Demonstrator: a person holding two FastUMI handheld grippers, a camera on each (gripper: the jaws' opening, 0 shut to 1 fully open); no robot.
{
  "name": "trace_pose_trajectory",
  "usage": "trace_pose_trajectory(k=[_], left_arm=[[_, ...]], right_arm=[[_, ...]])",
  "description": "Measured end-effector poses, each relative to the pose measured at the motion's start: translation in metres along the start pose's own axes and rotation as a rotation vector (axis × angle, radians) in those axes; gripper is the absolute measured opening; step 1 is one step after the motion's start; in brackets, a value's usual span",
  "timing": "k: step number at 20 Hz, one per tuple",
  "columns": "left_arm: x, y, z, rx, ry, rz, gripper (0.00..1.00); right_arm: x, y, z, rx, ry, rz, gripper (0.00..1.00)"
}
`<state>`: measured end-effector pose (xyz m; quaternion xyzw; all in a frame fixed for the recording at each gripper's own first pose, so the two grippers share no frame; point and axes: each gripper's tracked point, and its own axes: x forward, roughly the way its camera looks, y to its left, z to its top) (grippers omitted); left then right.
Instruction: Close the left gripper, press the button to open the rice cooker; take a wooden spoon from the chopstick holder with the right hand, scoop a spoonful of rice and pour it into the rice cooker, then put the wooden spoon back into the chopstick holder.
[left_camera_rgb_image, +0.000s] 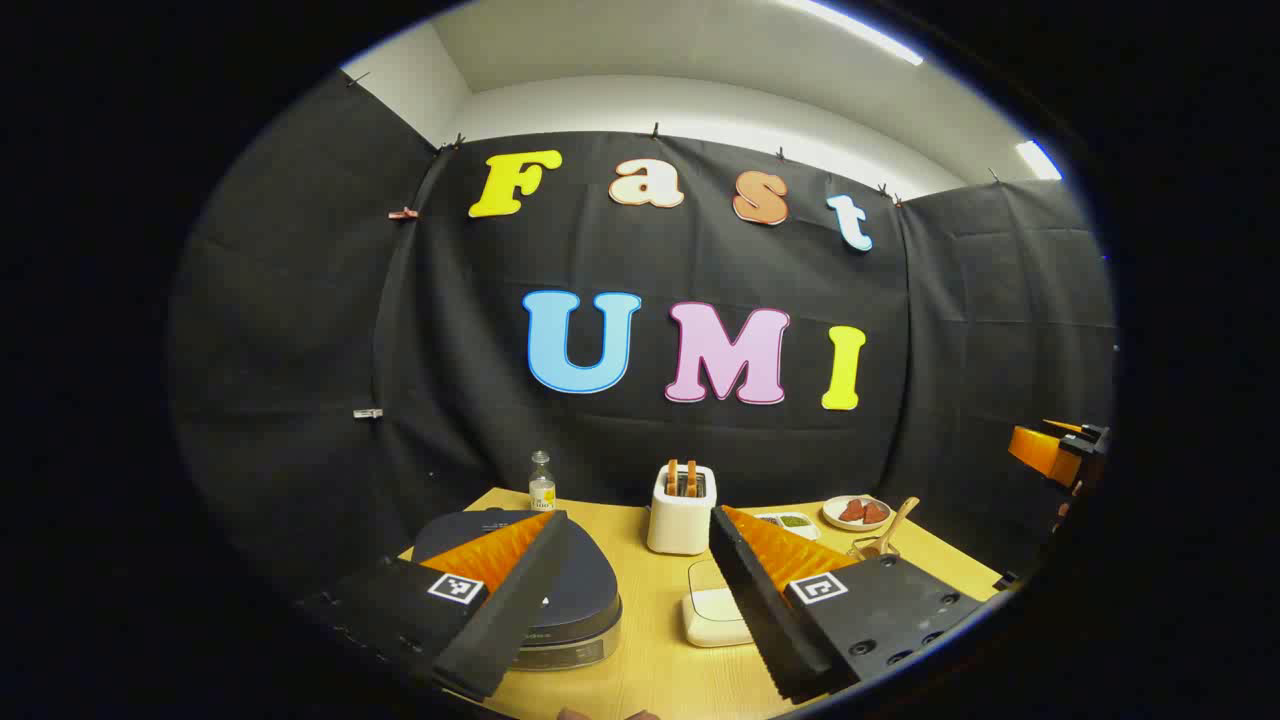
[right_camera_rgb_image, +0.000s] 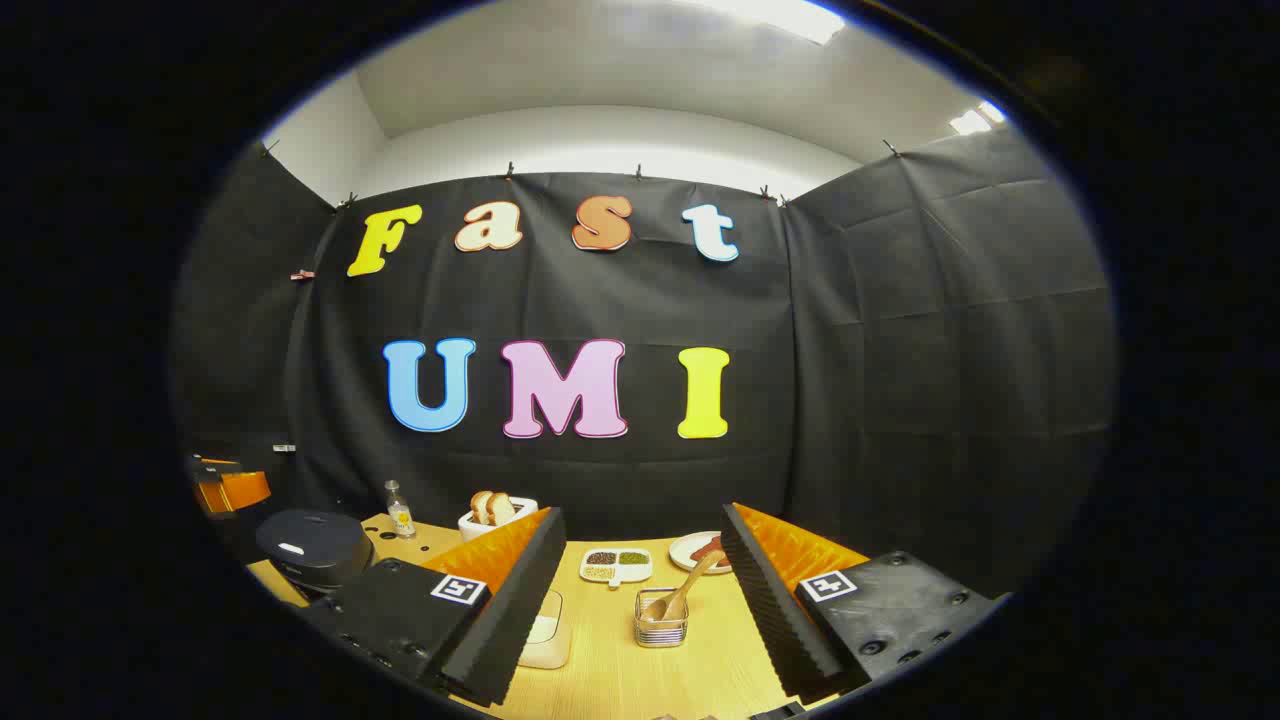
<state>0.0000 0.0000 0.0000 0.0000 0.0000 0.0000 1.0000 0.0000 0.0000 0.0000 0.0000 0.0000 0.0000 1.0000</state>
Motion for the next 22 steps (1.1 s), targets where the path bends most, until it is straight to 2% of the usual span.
trace_pose_trajectory(k=[4,8,11,16,19,21,22], left_arm=[[0.006,-0.003,0.004,0.024,-0.031,0.002,0.95],[0.012,-0.003,-0.003,0.023,-0.013,-0.001,0.95],[0.017,-0.003,-0.012,0.009,0.014,-0.009,0.95],[0.024,0.007,-0.017,0.001,0.041,-0.017,0.95],[0.029,0.020,-0.024,-0.025,0.067,0.028,0.95],[0.031,0.017,-0.027,-0.046,0.081,0.018,0.95],[0.033,0.017,-0.030,-0.048,0.091,0.015,0.95]], right_arm=[[0.005,-0.007,-0.005,0.032,0.018,-0.029,0.98],[0.010,-0.010,-0.012,0.076,0.036,-0.052,0.97],[0.012,-0.011,-0.015,0.063,0.039,-0.065,0.96],[0.017,0.003,-0.015,0.036,0.032,-0.049,0.96],[0.020,0.017,-0.022,0.022,0.057,-0.014,0.96],[0.023,0.020,-0.024,0.010,0.056,-0.015,0.96],[0.024,0.024,-0.030,0.018,0.072,-0.012,0.92]])
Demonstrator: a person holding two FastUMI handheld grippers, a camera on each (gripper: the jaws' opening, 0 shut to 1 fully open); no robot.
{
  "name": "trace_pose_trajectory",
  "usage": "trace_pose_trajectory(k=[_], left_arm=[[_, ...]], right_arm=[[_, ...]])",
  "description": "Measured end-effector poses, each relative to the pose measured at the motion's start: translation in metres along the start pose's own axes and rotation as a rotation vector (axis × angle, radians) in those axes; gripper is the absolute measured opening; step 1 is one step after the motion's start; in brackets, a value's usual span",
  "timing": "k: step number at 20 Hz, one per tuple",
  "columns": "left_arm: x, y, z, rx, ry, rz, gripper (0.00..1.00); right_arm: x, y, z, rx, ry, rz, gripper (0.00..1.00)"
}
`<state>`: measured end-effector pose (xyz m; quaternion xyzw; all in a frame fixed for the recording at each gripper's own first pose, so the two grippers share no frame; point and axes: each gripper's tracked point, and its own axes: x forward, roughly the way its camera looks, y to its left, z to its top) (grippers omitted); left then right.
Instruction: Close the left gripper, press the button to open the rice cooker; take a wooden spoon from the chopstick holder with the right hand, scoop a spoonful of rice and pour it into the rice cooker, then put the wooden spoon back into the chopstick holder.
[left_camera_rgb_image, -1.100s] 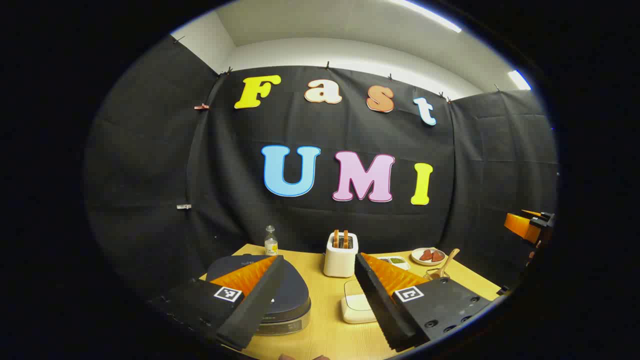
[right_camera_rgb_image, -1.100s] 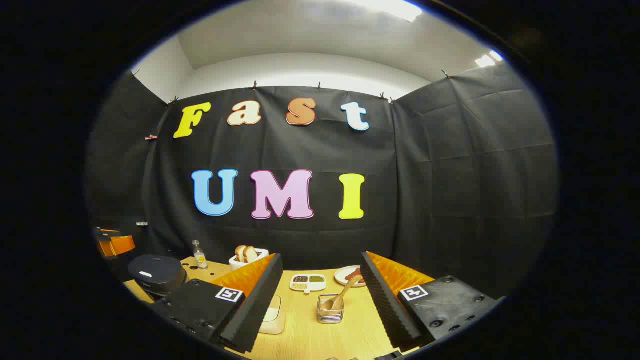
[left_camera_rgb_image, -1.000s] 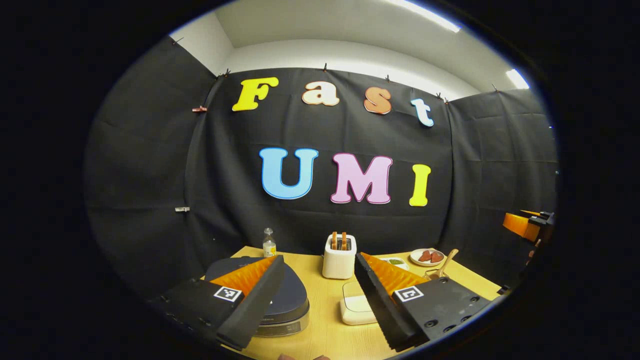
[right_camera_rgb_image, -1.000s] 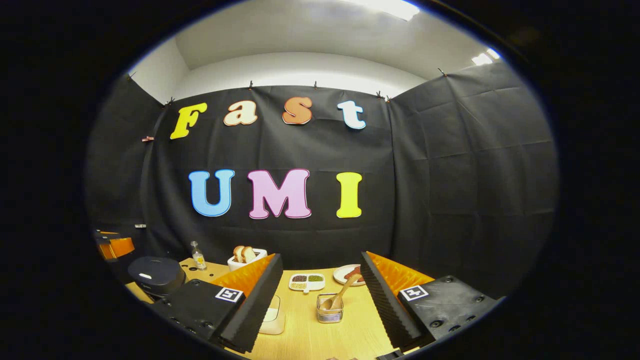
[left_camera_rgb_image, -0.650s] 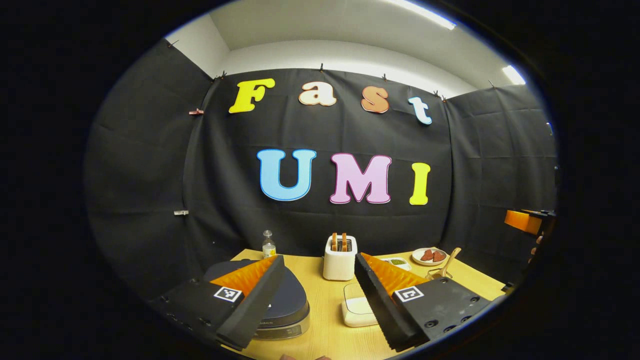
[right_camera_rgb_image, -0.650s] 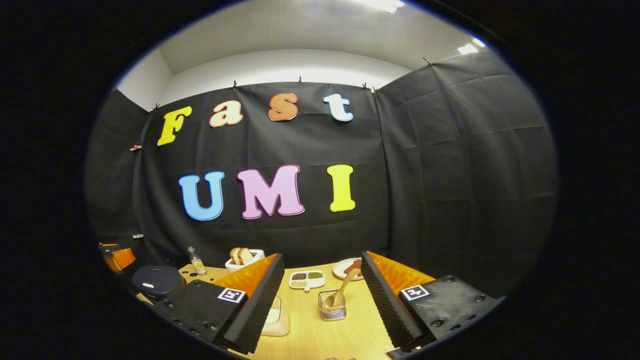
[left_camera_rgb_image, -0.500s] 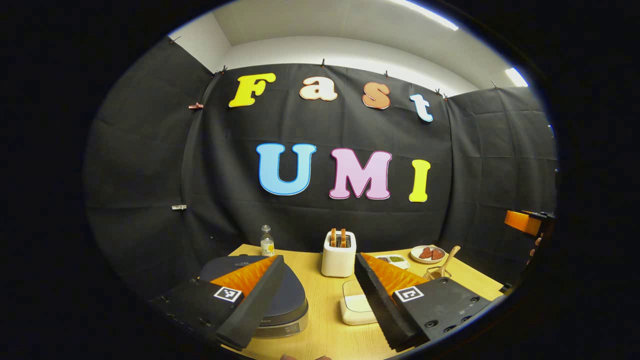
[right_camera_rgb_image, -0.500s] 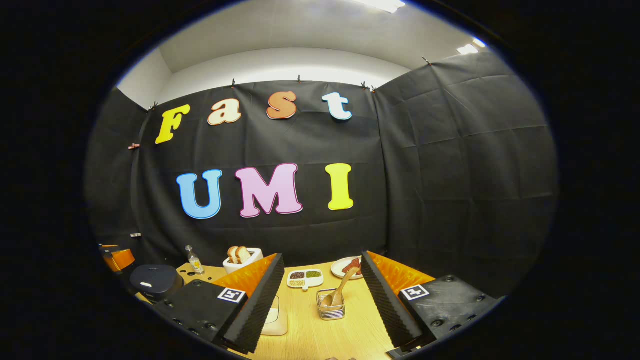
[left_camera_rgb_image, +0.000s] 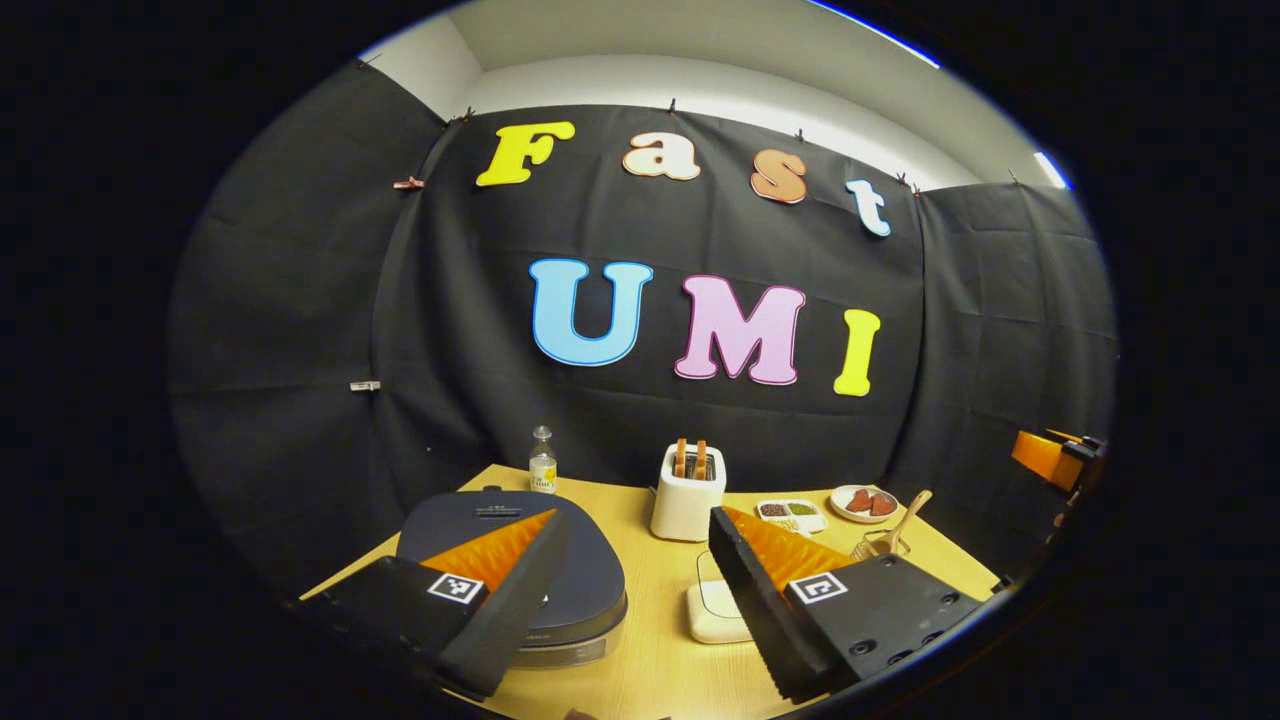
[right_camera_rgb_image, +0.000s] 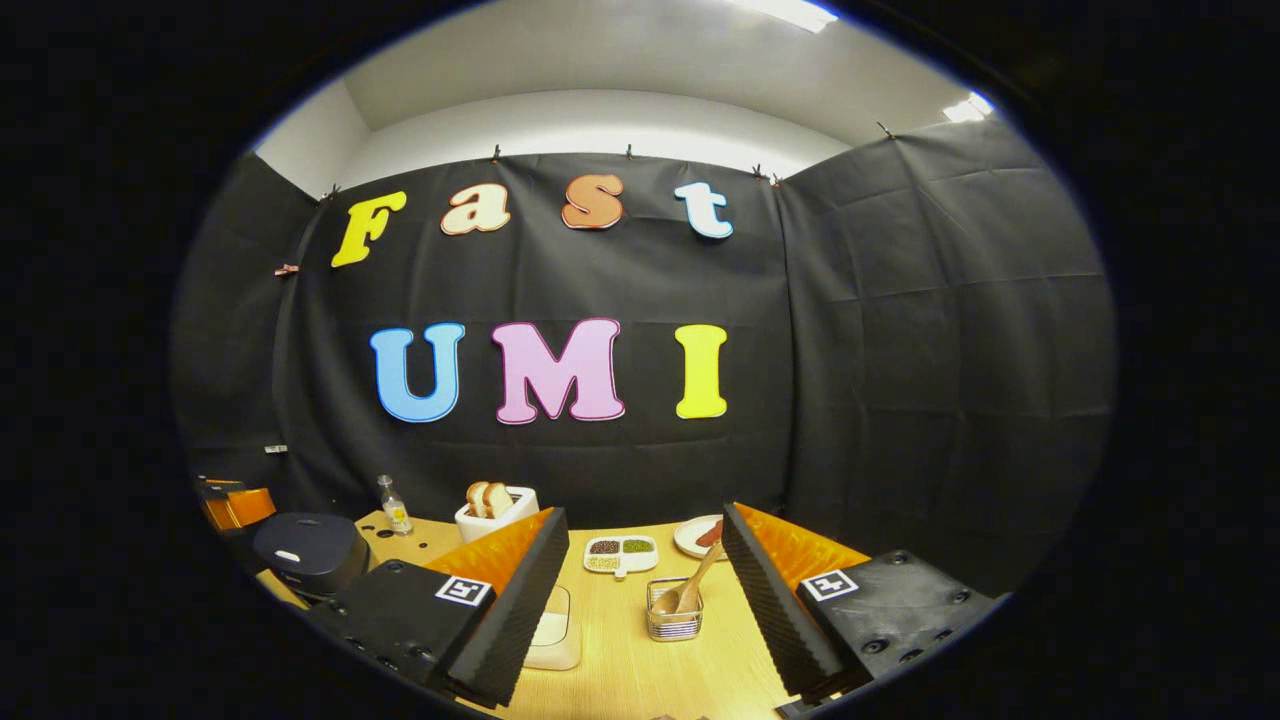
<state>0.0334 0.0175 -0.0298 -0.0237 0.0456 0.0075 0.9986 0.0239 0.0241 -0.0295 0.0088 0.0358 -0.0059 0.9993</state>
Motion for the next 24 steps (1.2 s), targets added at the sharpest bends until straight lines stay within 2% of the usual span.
trace_pose_trajectory(k=[1,8,9,12,13,14,15,16,18,24], left_arm=[[0.002,0.004,-0.002,0.002,0.008,0.001,0.95],[0.018,0.045,0.010,0.006,0.031,0.046,0.93],[0.020,0.051,0.009,0.004,0.047,0.050,0.89],[0.027,0.076,0.011,0.029,0.082,0.073,0.59],[0.028,0.085,0.009,0.043,0.097,0.084,0.53],[0.031,0.093,0.007,0.049,0.114,0.095,0.40],[0.033,0.100,0.002,0.049,0.141,0.103,0.34],[0.035,0.103,-0.006,0.045,0.178,0.099,0.21],[0.035,0.104,-0.021,0.017,0.236,0.080,0.08],[0.047,0.098,-0.075,-0.104,0.401,0.014,0.06]], right_arm=[[0.000,0.006,-0.004,0.012,0.007,0.008,0.96],[-0.001,0.014,-0.011,-0.013,0.014,0.016,0.96],[-0.001,0.014,-0.012,-0.014,0.018,0.014,0.96],[-0.002,0.010,-0.012,-0.006,0.017,0.007,0.96],[-0.002,0.009,-0.013,-0.005,0.018,0.004,0.96],[-0.003,0.008,-0.013,-0.004,0.018,0.002,0.96],[-0.002,0.007,-0.012,-0.004,0.018,0.001,0.96],[-0.003,0.006,-0.013,-0.005,0.020,-0.001,0.96],[-0.005,0.003,-0.015,-0.004,0.022,-0.007,0.96],[-0.014,-0.009,-0.017,-0.002,0.029,-0.032,0.96]])
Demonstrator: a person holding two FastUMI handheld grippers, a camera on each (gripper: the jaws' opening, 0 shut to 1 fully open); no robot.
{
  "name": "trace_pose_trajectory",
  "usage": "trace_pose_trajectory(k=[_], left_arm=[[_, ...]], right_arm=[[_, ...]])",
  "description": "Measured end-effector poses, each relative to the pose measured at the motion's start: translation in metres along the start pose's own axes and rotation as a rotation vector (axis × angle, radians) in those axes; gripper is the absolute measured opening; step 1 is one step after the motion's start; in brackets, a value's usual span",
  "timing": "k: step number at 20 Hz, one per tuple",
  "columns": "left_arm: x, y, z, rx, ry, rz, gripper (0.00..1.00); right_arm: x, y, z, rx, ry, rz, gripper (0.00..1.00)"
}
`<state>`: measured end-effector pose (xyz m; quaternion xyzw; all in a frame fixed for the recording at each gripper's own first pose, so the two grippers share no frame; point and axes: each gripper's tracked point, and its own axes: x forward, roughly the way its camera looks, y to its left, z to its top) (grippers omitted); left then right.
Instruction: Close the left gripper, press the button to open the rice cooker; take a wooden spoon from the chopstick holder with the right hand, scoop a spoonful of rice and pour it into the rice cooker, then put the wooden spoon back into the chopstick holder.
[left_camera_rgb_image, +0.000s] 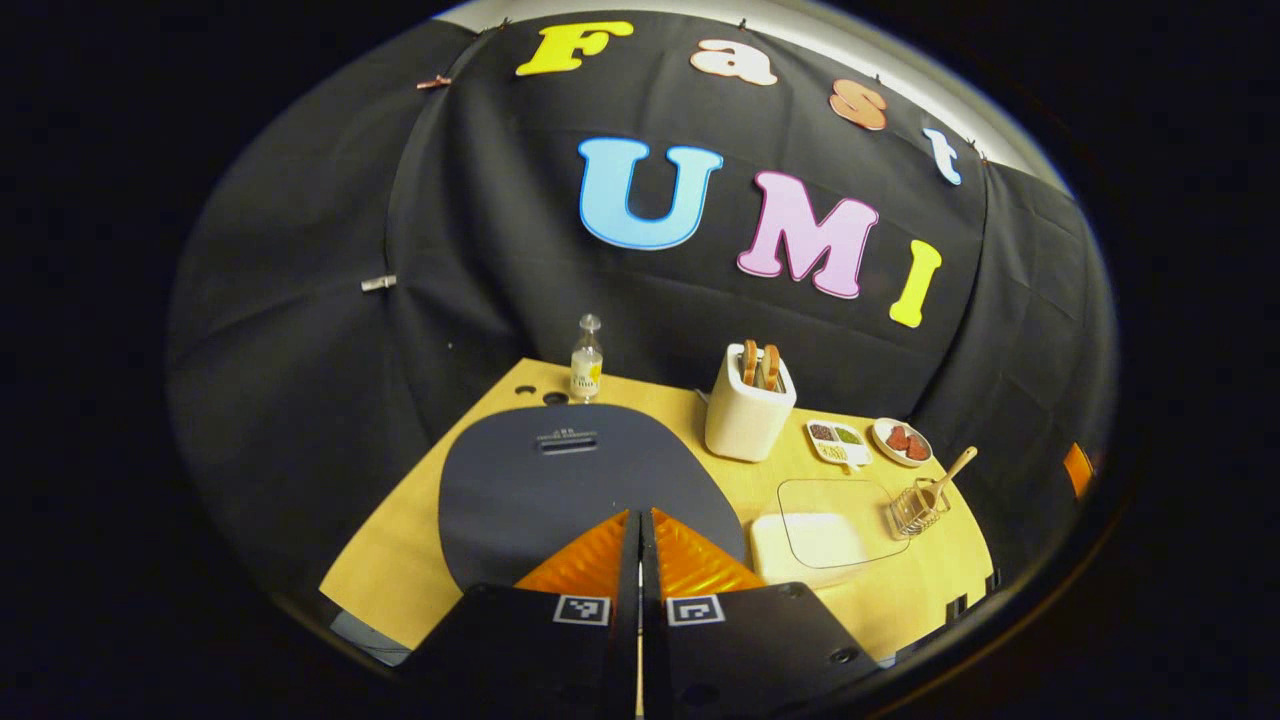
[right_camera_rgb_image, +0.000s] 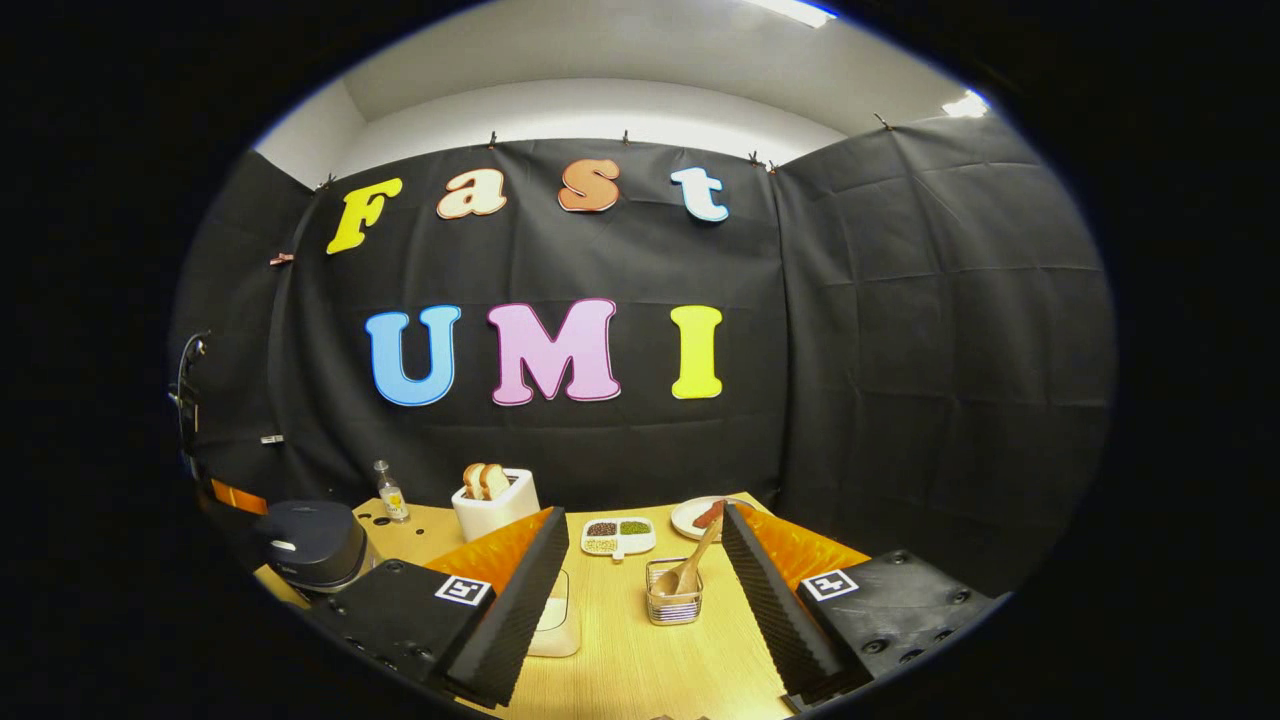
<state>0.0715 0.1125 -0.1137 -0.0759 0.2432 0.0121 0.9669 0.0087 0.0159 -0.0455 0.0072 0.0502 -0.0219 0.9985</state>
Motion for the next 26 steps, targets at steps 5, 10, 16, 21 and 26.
trace_pose_trajectory(k=[5,10,16,21,26], left_arm=[[0.011,0.009,-0.029,0.028,0.081,-0.001,0.09],[0.012,0.009,-0.042,0.043,0.100,0.001,0.07],[0.013,0.010,-0.043,0.039,0.095,-0.014,0.07],[-0.004,0.009,-0.017,-0.004,-0.024,0.045,0.06],[-0.062,0.008,0.076,0.030,-0.344,0.184,0.08]], right_arm=[[-0.007,-0.007,-0.003,-0.003,0.006,-0.018,0.96],[-0.011,-0.004,-0.014,-0.008,0.037,-0.016,0.96],[-0.015,0.006,-0.025,-0.028,0.083,0.010,0.96],[-0.005,0.007,-0.027,-0.039,0.102,0.037,0.96],[0.028,0.007,-0.025,-0.055,0.109,0.067,0.96]])
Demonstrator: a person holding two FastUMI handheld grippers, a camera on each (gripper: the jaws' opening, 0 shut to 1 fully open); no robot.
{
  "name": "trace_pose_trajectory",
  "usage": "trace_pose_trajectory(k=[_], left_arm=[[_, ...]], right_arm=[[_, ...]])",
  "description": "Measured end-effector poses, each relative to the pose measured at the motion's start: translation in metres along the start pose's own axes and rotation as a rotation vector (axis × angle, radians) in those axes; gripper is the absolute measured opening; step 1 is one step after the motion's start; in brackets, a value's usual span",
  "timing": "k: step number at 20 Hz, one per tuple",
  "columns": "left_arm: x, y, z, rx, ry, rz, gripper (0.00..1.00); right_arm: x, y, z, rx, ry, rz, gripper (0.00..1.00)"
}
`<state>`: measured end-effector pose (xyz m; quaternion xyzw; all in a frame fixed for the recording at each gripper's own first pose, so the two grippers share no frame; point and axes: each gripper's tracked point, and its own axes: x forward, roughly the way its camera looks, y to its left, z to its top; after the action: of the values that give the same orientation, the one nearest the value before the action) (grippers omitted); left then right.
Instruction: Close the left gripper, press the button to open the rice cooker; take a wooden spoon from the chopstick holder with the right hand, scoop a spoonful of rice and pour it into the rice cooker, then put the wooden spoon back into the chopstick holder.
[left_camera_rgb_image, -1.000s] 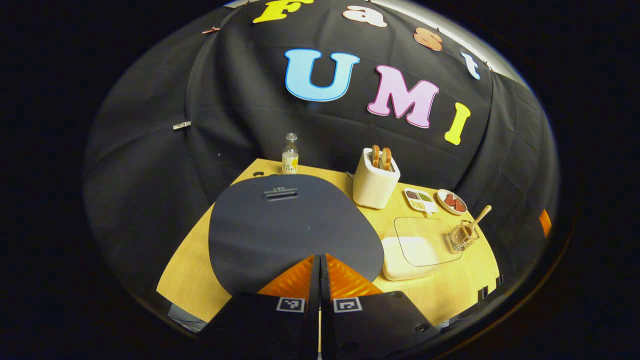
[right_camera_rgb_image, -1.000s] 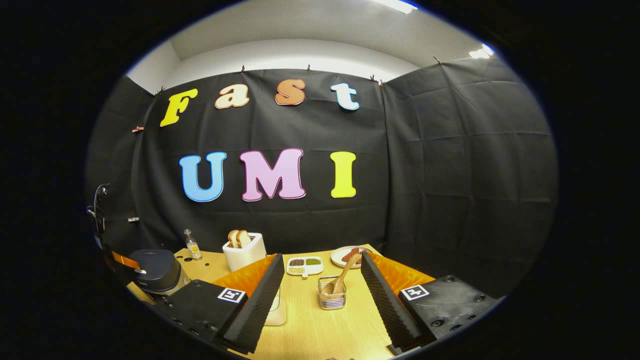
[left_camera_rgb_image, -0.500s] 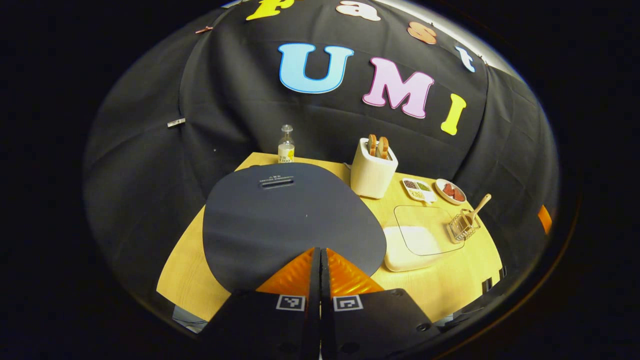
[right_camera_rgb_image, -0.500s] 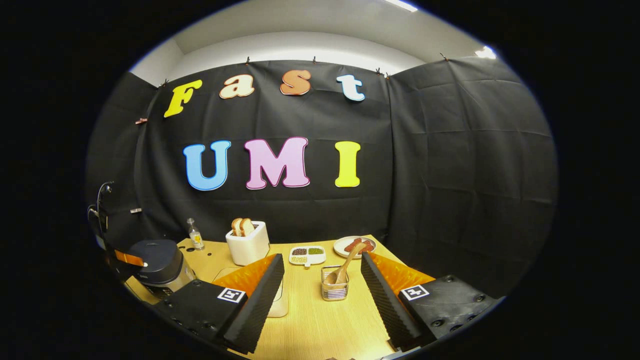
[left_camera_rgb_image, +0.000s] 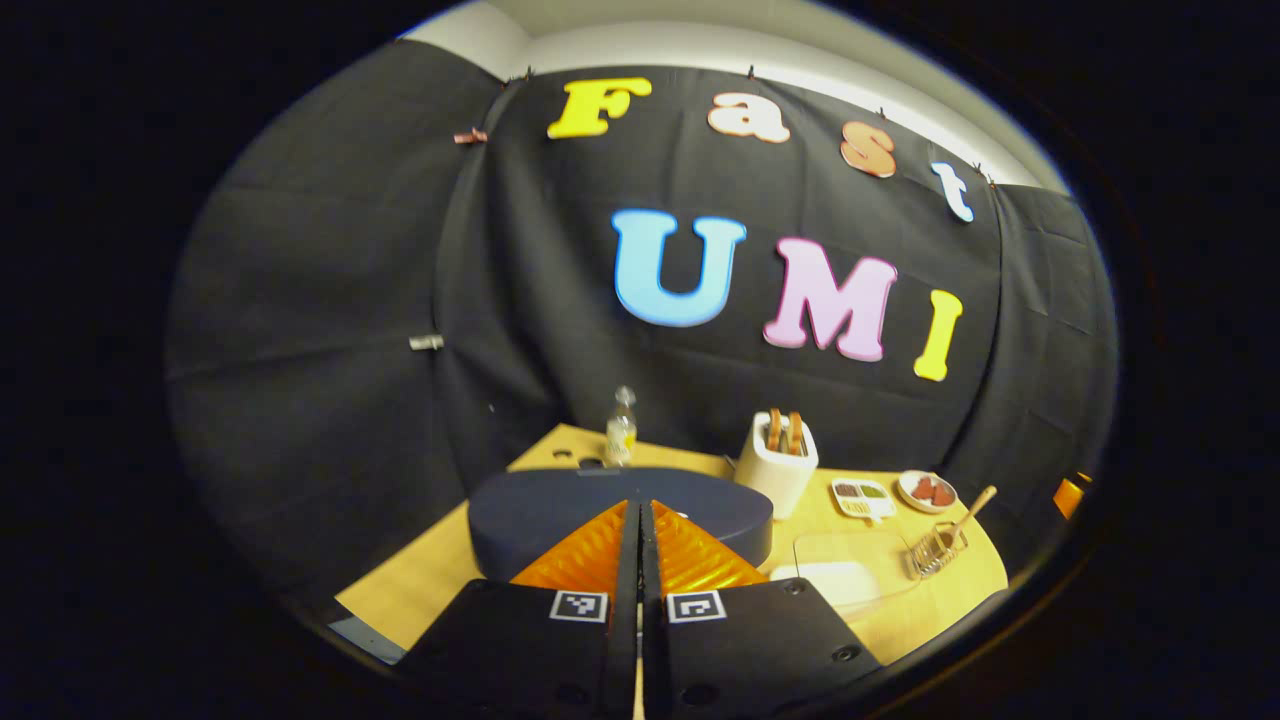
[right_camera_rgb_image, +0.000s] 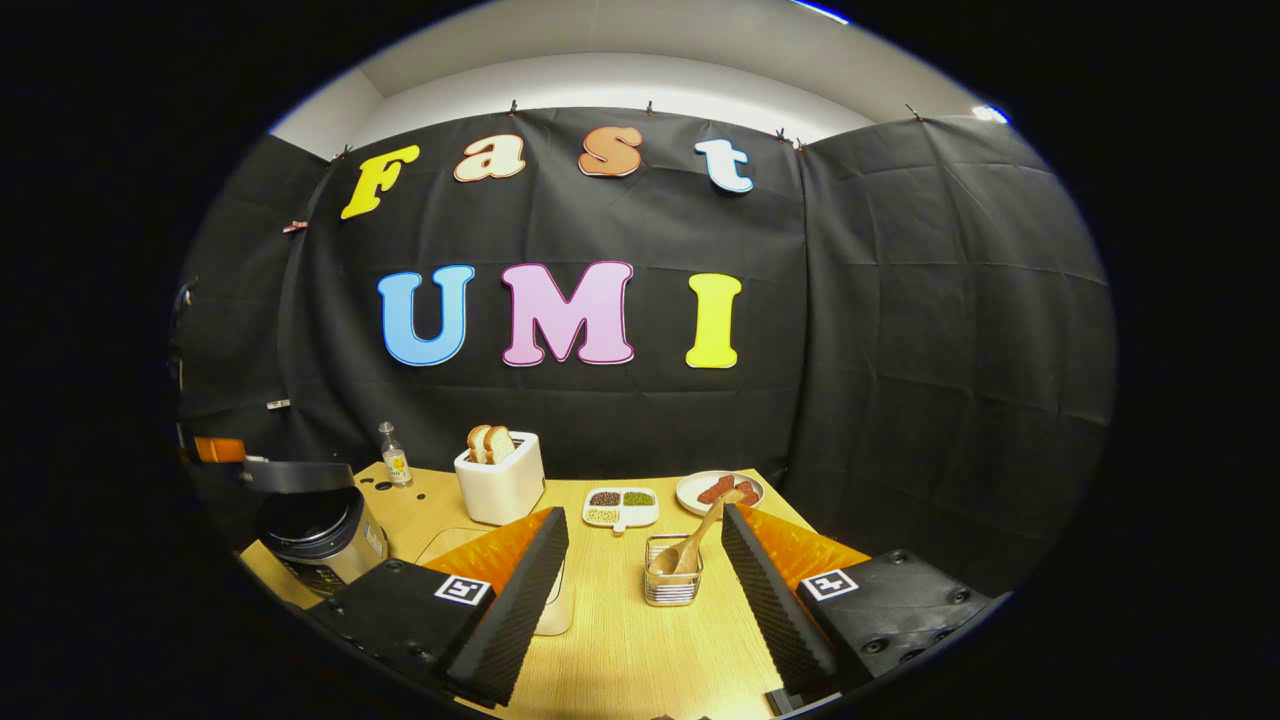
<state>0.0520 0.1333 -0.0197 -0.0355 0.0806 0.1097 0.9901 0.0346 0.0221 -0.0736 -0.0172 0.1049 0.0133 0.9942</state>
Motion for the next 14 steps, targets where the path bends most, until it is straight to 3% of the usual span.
trace_pose_trajectory(k=[2,3,5,7,11,14], left_arm=[[-0.010,0.008,0.015,0.046,-0.032,0.063,0.05],[-0.005,0.010,0.011,0.066,-0.030,0.088,0.13],[-0.007,0.005,0.004,0.042,-0.001,0.096,0.34],[-0.011,0.004,-0.004,-0.007,0.023,0.125,0.61],[-0.025,-0.011,-0.013,-0.057,0.030,0.176,0.95],[-0.028,-0.027,-0.022,-0.061,0.059,0.203,0.95]], right_arm=[[0.020,-0.002,0.000,0.003,0.009,0.013,0.96],[0.031,-0.004,-0.001,0.001,0.011,0.018,0.96],[0.058,-0.013,0.001,0.019,0.019,0.022,0.96],[0.082,-0.019,-0.003,0.043,0.034,0.021,0.97],[0.127,-0.032,-0.026,0.077,0.105,0.021,0.96],[0.157,-0.052,-0.055,0.133,0.197,-0.013,0.97]])
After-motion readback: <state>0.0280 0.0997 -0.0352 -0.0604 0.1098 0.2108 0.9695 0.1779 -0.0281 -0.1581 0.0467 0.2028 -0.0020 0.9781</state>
